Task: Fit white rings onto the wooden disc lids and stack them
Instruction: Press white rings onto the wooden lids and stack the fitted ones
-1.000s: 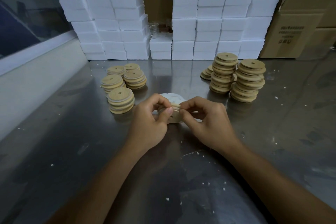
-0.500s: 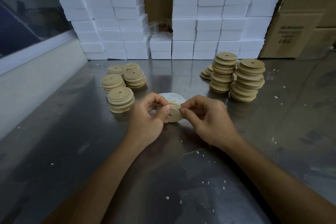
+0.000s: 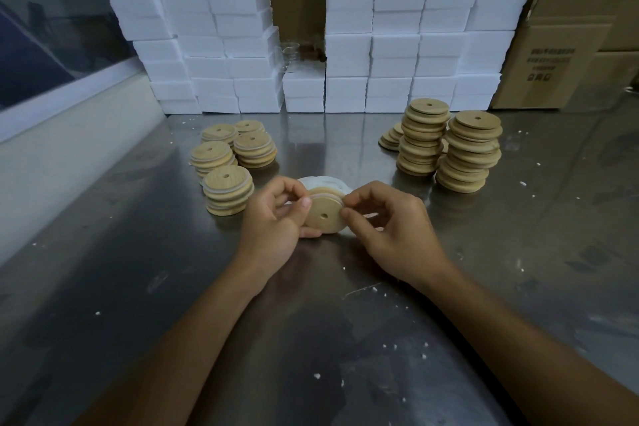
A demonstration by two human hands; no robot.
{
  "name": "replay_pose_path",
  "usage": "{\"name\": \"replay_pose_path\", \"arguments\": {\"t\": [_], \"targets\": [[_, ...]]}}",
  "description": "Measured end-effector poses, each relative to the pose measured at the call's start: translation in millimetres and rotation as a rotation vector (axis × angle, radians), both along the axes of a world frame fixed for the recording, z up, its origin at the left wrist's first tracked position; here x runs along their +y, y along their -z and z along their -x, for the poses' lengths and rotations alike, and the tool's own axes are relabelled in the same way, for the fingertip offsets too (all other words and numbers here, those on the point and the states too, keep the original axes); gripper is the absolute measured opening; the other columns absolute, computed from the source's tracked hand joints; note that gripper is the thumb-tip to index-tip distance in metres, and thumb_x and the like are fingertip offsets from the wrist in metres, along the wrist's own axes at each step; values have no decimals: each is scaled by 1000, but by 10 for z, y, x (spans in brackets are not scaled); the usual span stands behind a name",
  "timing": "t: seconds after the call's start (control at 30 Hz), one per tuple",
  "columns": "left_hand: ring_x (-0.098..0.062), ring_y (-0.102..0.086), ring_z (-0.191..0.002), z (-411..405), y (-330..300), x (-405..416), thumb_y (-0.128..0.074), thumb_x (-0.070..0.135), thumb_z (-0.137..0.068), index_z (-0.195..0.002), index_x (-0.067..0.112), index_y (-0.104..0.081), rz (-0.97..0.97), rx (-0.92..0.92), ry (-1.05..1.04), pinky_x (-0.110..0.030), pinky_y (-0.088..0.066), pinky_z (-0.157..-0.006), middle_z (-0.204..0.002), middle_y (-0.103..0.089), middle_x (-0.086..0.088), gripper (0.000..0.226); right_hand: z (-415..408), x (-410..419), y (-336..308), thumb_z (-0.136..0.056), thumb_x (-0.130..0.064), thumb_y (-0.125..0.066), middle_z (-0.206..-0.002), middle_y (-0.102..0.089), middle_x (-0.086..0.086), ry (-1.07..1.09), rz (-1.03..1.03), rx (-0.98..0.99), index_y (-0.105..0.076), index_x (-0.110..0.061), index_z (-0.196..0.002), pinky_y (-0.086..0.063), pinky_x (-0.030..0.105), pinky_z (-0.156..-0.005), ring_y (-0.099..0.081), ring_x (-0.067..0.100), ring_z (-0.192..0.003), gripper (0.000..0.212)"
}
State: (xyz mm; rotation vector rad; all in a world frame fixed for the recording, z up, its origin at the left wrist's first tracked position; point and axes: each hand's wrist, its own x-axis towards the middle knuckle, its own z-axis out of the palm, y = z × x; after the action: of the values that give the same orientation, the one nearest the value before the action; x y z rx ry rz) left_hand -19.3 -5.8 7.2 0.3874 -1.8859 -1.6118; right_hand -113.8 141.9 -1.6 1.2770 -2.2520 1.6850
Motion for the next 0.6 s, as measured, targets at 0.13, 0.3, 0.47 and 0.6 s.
{"name": "replay_pose_path", "arguments": {"t": [0.13, 0.3, 0.47, 0.6], "targets": [[-25, -65, -88, -9, 40, -14, -64, -1, -87, -78, 17, -57, 376, -30, -66, -53, -57, -70, -89, -65, -2, 21, -14, 21, -57, -90, -4, -66, -93, -71, -3, -6, 12, 106, -70, -6, -97, -57, 25, -74, -66, 9, -89, 8], [-14, -57, -88, -24, -10, 26, -63, 13, -80, -78, 12, -59, 621, 62, -81, -36, -51, -73, -88, -59, 2, 4, -63, 1, -62, -91, -3, -67, -92, -69, -1, -41, -3, 203, -69, -5, -96, -55, 36, -74, -64, 14, -87, 6], [-8, -52, -75, -33, -40, -1, -68, -2, -81, -78, 10, -60, 690, 29, -99, -15, -40, -64, -79, -53, 7, 14, -61, -19, -33, -92, -9, -67, -94, -67, -8, -54, -16, 122, -65, -10, -105, -55, 31, -70, -64, 11, -88, 13], [-13, -58, -68, -33, -51, -17, -68, -3, -83, -79, 9, -63, 531, 28, -174, -23, -49, -63, -72, -60, 0, 13, -41, -28, -1, -91, -17, -70, -100, -67, -13, -32, -56, 2, -55, -21, -116, -54, 19, -69, -64, 3, -92, 30]]}}
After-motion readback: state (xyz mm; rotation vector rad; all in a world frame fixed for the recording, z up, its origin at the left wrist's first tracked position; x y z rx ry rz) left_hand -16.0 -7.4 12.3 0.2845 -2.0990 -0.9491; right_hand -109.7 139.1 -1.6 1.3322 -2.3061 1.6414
